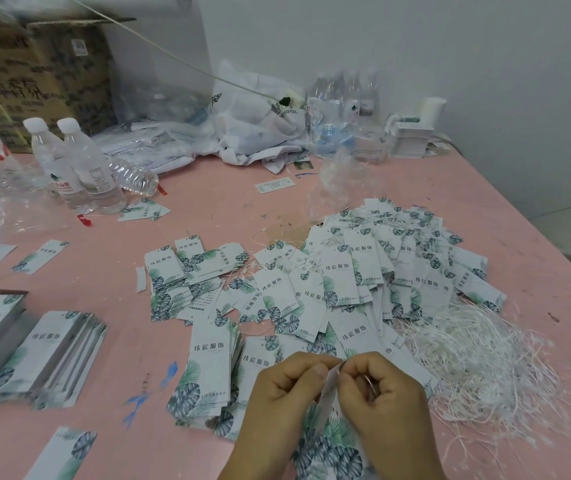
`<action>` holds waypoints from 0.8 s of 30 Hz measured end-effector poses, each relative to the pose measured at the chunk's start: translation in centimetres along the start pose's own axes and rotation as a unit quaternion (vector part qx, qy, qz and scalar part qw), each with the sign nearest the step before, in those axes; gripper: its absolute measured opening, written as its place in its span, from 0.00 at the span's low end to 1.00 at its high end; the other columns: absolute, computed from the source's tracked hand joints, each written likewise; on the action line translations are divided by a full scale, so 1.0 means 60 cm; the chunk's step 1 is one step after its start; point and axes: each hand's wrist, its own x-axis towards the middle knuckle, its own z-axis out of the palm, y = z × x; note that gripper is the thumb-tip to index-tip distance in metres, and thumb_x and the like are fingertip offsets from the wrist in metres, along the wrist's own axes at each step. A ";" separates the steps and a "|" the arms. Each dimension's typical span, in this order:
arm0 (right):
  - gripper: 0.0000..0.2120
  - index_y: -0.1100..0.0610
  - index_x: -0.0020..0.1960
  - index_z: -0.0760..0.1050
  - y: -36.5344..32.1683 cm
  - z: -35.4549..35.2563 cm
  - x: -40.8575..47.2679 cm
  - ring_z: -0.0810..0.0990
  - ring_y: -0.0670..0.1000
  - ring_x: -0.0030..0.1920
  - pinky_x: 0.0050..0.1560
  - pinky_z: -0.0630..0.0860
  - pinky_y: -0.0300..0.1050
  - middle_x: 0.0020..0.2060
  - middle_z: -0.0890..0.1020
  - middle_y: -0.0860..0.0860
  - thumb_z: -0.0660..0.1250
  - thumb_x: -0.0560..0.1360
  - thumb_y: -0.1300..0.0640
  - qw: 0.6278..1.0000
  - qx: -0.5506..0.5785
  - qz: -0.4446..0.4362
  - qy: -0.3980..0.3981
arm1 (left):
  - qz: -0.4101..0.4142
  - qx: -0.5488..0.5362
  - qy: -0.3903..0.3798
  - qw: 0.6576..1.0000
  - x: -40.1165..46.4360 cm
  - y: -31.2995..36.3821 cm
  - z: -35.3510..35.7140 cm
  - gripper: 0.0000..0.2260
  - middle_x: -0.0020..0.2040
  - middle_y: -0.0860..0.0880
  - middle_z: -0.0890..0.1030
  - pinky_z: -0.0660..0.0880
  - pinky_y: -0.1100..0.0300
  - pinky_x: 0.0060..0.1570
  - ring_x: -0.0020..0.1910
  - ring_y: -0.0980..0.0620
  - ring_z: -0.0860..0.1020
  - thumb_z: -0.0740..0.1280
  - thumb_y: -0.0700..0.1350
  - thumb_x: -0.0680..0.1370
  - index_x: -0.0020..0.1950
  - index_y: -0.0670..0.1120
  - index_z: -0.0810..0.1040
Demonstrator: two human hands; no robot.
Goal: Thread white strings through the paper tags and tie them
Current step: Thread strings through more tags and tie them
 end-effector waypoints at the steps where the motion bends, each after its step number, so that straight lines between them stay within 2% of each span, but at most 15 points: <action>1: 0.11 0.51 0.34 0.77 -0.001 -0.001 0.000 0.62 0.43 0.24 0.26 0.63 0.33 0.22 0.66 0.47 0.73 0.67 0.66 1.000 -0.001 0.003 -0.002 | 0.005 0.000 0.002 1.000 0.000 0.002 0.001 0.16 0.42 0.45 0.86 0.76 0.60 0.43 0.42 0.50 0.83 0.71 0.56 0.67 0.47 0.48 0.87; 5: 0.13 0.50 0.31 0.76 -0.005 -0.005 0.002 0.63 0.43 0.24 0.26 0.64 0.33 0.22 0.67 0.47 0.72 0.66 0.65 0.999 0.000 0.024 -0.023 | 0.024 0.014 0.004 1.000 0.000 0.008 0.002 0.10 0.42 0.46 0.85 0.76 0.63 0.42 0.42 0.51 0.82 0.72 0.50 0.68 0.43 0.46 0.87; 8: 0.13 0.50 0.31 0.76 -0.011 -0.013 0.008 0.66 0.44 0.26 0.27 0.66 0.34 0.23 0.71 0.49 0.71 0.68 0.64 0.995 0.009 0.061 -0.075 | 0.029 0.021 0.000 0.999 -0.002 0.010 -0.001 0.07 0.40 0.45 0.84 0.75 0.62 0.41 0.41 0.50 0.81 0.71 0.44 0.70 0.41 0.44 0.87; 11: 0.13 0.49 0.30 0.78 -0.020 -0.025 0.018 0.68 0.43 0.26 0.28 0.65 0.33 0.24 0.75 0.48 0.71 0.70 0.62 0.984 0.029 0.110 -0.138 | 0.049 0.029 -0.011 0.998 -0.004 0.013 -0.001 0.09 0.39 0.44 0.83 0.76 0.59 0.40 0.39 0.50 0.80 0.74 0.48 0.67 0.40 0.43 0.87; 13: 0.14 0.50 0.29 0.78 -0.021 -0.031 0.022 0.68 0.42 0.25 0.27 0.65 0.31 0.22 0.74 0.46 0.71 0.71 0.61 0.977 0.045 0.136 -0.157 | 0.073 0.050 -0.014 0.996 -0.005 0.014 0.000 0.11 0.39 0.45 0.83 0.76 0.61 0.40 0.38 0.52 0.80 0.74 0.51 0.66 0.40 0.45 0.87; 16: 0.12 0.52 0.30 0.79 -0.021 -0.035 0.022 0.69 0.44 0.25 0.27 0.65 0.34 0.22 0.74 0.46 0.73 0.71 0.59 0.969 0.083 0.172 -0.158 | 0.078 0.068 -0.015 0.994 -0.005 0.014 0.000 0.11 0.41 0.45 0.84 0.77 0.63 0.41 0.39 0.54 0.81 0.75 0.52 0.65 0.40 0.47 0.88; 19: 0.08 0.52 0.33 0.81 -0.025 -0.034 0.019 0.72 0.44 0.26 0.28 0.68 0.34 0.25 0.78 0.48 0.76 0.69 0.56 0.970 0.106 0.174 -0.135 | 0.066 0.066 -0.008 0.996 -0.003 0.012 0.000 0.06 0.41 0.44 0.85 0.77 0.61 0.42 0.40 0.52 0.82 0.76 0.46 0.67 0.41 0.46 0.88; 22: 0.06 0.50 0.33 0.82 -0.030 -0.030 0.014 0.74 0.42 0.27 0.29 0.69 0.33 0.27 0.81 0.50 0.76 0.69 0.53 0.976 0.105 0.152 -0.116 | 0.037 0.034 0.007 0.999 -0.002 0.008 0.000 0.07 0.40 0.39 0.84 0.79 0.58 0.41 0.39 0.47 0.81 0.75 0.43 0.67 0.42 0.42 0.87; 24: 0.05 0.50 0.34 0.82 -0.031 -0.026 0.010 0.75 0.44 0.29 0.32 0.71 0.37 0.30 0.83 0.53 0.75 0.68 0.54 0.979 0.099 0.146 -0.104 | 0.017 0.017 0.020 1.000 -0.002 0.006 0.001 0.08 0.39 0.35 0.83 0.79 0.55 0.40 0.38 0.44 0.80 0.75 0.43 0.66 0.42 0.41 0.87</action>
